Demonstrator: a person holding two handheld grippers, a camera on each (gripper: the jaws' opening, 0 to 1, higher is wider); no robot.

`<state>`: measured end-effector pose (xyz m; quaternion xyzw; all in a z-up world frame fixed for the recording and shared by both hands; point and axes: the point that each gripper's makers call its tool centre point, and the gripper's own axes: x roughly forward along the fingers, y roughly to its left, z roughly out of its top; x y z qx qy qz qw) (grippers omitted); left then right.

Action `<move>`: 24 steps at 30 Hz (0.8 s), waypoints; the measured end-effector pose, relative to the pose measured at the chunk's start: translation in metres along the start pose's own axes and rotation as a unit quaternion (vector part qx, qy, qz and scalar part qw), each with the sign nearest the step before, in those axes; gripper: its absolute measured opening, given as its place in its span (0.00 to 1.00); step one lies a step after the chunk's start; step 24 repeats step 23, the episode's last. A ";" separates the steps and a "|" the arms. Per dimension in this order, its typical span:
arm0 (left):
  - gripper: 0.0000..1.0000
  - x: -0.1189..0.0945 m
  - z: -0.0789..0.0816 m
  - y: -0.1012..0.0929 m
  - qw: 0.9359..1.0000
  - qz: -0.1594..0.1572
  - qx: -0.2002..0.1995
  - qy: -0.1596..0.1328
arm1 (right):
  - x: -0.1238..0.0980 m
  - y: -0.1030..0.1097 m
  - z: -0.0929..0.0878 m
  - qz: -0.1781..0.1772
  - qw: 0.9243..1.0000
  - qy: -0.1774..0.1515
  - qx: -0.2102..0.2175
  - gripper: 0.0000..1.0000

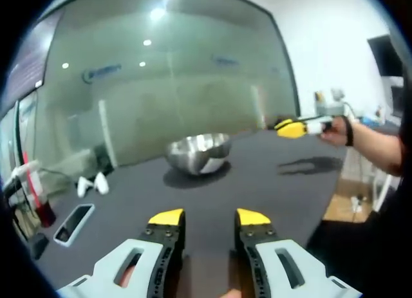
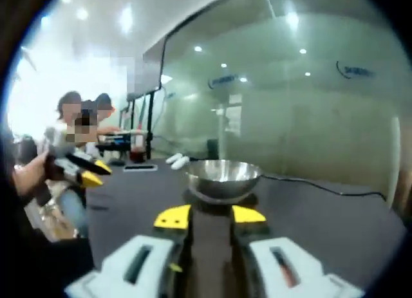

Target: Pick up the QQ candy scattered on the table and place it into the stainless steel bowl on the table

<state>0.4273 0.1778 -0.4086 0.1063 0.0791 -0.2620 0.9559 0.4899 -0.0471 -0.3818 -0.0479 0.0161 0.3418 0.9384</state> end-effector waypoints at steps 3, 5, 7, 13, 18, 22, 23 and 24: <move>0.32 0.002 0.004 -0.002 1.000 -0.001 -0.001 -0.006 | -0.003 0.003 -0.002 0.001 1.000 0.000 -0.001 0.24; 0.32 0.003 0.005 -0.003 1.000 -0.002 0.001 -0.007 | -0.005 0.001 -0.004 -0.005 1.000 0.002 0.004 0.24; 0.32 0.002 0.005 -0.003 1.000 -0.001 0.002 -0.006 | -0.005 -0.005 -0.006 -0.008 1.000 -0.001 0.017 0.24; 0.32 0.002 0.005 -0.001 1.000 0.003 0.000 -0.008 | -0.007 -0.001 -0.014 -0.005 1.000 0.011 0.015 0.24; 0.32 0.003 0.004 0.001 1.000 0.002 -0.001 -0.005 | -0.008 -0.002 -0.017 -0.005 1.000 0.014 0.015 0.23; 0.32 0.002 0.002 0.001 1.000 0.002 -0.003 -0.004 | -0.006 0.002 -0.025 0.001 1.000 0.022 0.017 0.23; 0.32 0.002 0.001 0.001 1.000 0.001 -0.002 -0.002 | -0.006 0.003 -0.026 0.002 1.000 0.024 0.018 0.23; 0.32 0.002 0.001 0.001 1.000 0.001 -0.002 -0.002 | -0.006 0.003 -0.026 0.002 1.000 0.024 0.018 0.23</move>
